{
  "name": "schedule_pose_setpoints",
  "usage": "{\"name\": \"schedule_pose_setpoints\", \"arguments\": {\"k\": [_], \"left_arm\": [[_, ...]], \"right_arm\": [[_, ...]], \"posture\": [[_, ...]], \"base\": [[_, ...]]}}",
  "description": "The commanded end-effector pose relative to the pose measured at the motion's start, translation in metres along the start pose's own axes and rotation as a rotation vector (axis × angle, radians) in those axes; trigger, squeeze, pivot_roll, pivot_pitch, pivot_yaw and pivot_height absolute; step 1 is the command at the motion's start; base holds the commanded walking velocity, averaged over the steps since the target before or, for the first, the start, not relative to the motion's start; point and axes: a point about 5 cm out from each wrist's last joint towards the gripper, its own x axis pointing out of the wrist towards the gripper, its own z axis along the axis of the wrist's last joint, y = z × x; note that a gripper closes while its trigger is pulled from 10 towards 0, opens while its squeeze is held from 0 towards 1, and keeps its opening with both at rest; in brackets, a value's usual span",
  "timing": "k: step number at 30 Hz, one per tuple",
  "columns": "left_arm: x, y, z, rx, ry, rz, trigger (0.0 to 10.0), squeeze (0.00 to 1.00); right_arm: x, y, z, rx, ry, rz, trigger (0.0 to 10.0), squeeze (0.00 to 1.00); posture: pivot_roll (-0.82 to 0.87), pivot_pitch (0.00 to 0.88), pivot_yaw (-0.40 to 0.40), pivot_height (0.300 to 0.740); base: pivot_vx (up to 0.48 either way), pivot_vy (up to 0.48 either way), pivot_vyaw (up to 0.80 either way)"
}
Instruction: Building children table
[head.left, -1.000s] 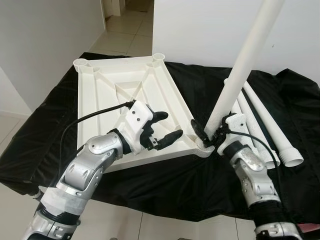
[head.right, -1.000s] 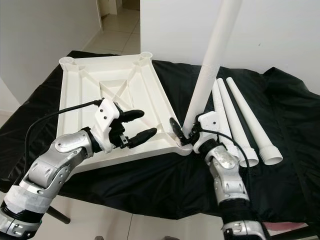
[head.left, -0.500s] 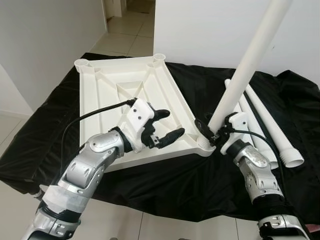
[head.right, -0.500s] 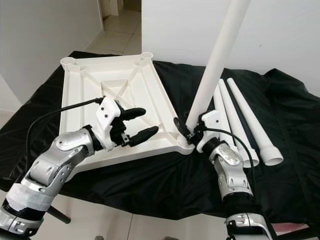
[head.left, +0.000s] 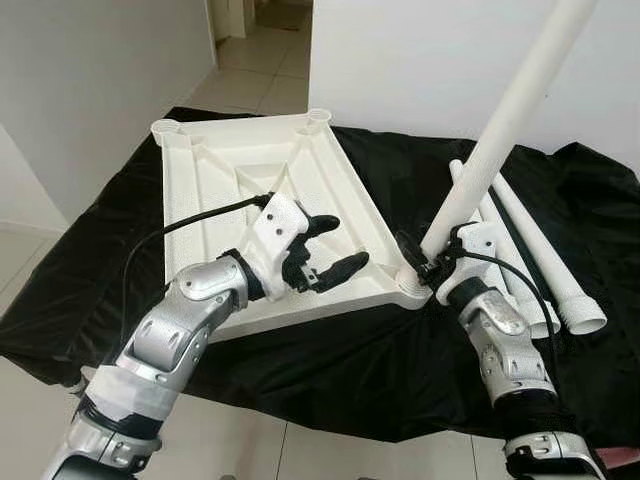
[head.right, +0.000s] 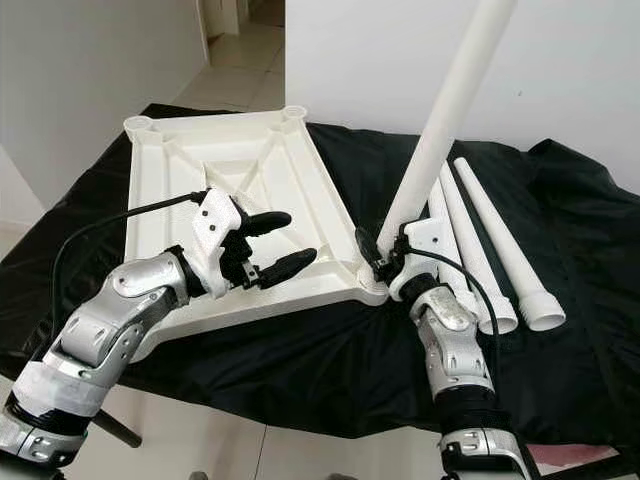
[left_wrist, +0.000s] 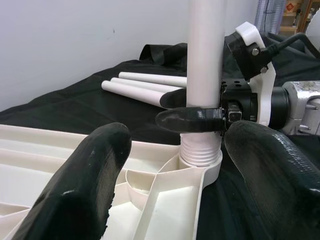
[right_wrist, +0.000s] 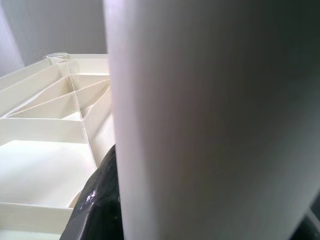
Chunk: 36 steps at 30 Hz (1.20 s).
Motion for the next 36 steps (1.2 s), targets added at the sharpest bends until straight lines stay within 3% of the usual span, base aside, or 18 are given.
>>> {"name": "schedule_pose_setpoints", "arguments": {"k": [1, 4, 6, 8, 9, 10, 12, 14, 16, 31, 32, 33, 34, 36], "left_arm": [[0.003, -0.001, 0.0, 0.02, 0.006, -0.085, 10.0, 0.0], [0.005, 0.0, 0.0, 0.025, 0.007, -0.09, 10.0, 0.0], [0.005, 0.0, 0.0, 0.025, 0.007, -0.09, 10.0, 0.0], [0.005, 0.0, 0.0, 0.027, 0.008, -0.093, 10.0, 0.0], [0.006, 0.0, 0.001, 0.026, 0.007, -0.096, 10.0, 0.0], [0.006, 0.0, 0.001, 0.026, 0.007, -0.096, 10.0, 0.0], [0.007, 0.001, 0.001, 0.027, 0.008, -0.105, 10.0, 0.0], [0.007, 0.002, 0.001, 0.027, 0.008, -0.107, 10.0, 0.0], [0.01, 0.003, 0.002, 0.026, 0.006, -0.114, 10.0, 0.0], [0.011, 0.005, 0.004, 0.034, 0.005, -0.13, 10.0, 0.0], [0.01, 0.005, 0.003, 0.035, 0.006, -0.127, 10.0, 0.0], [0.01, 0.005, 0.003, 0.035, 0.006, -0.127, 10.0, 0.0], [0.011, 0.005, 0.003, 0.035, 0.007, -0.123, 10.0, 0.0], [0.011, 0.005, 0.003, 0.035, 0.007, -0.123, 10.0, 0.0]], "right_arm": [[-0.006, 0.006, -0.013, 0.013, 0.064, -0.067, 10.0, 0.0], [-0.007, 0.018, -0.012, 0.019, 0.062, -0.174, 10.0, 0.0], [-0.007, 0.018, -0.012, 0.019, 0.062, -0.174, 10.0, 0.0], [-0.008, 0.023, -0.013, 0.013, 0.069, -0.235, 10.0, 0.0], [-0.01, 0.027, -0.013, 0.01, 0.071, -0.327, 10.0, 0.0], [-0.01, 0.027, -0.013, 0.01, 0.071, -0.327, 10.0, 0.0], [-0.014, 0.042, -0.013, 0.076, 0.073, -0.472, 10.0, 0.0], [-0.015, 0.049, -0.013, 0.11, 0.075, -0.499, 10.0, 0.0], [-0.015, 0.056, -0.012, 0.128, 0.07, -0.484, 10.0, 0.0], [-0.023, 0.052, -0.005, 0.07, 0.044, -0.463, 10.0, 0.0], [-0.023, 0.051, -0.003, 0.07, 0.031, -0.453, 10.0, 0.9], [-0.023, 0.051, -0.003, 0.07, 0.031, -0.453, 10.0, 0.9], [-0.025, 0.049, -0.001, 0.075, 0.01, -0.435, 10.0, 1.0], [-0.025, 0.049, -0.001, 0.075, 0.01, -0.435, 10.0, 1.0]], "posture": [[-0.07, 0.0, -0.038, 0.74], [-0.07, 0.0, -0.035, 0.74], [-0.07, 0.0, -0.035, 0.74], [-0.08, 0.0, -0.032, 0.74], [-0.08, 0.0, -0.026, 0.74], [-0.08, 0.0, -0.026, 0.74], [-0.1, 0.0, -0.013, 0.74], [-0.1, 0.0, -0.003, 0.74], [-0.11, 0.0, 0.003, 0.74], [-0.1, 0.0, 0.007, 0.74], [-0.09, 0.0, 0.004, 0.74], [-0.09, 0.0, 0.004, 0.74], [-0.09, 0.0, 0.005, 0.74], [-0.09, 0.0, 0.005, 0.74]], "base": [[0.0, 0.0, 0.0], [0.0, 0.0, 0.0], [0.0, 0.0, 0.0], [0.0, 0.0, 0.0], [0.0, 0.0, 0.0], [0.0, 0.0, 0.0], [0.0, 0.0, 0.0], [0.0, 0.0, 0.0], [0.0, 0.0, 0.0], [0.0, 0.0, 0.0], [0.0, 0.0, 0.0], [0.0, 0.0, 0.0], [0.0, 0.0, 0.0], [0.0, 0.0, 0.0]]}}
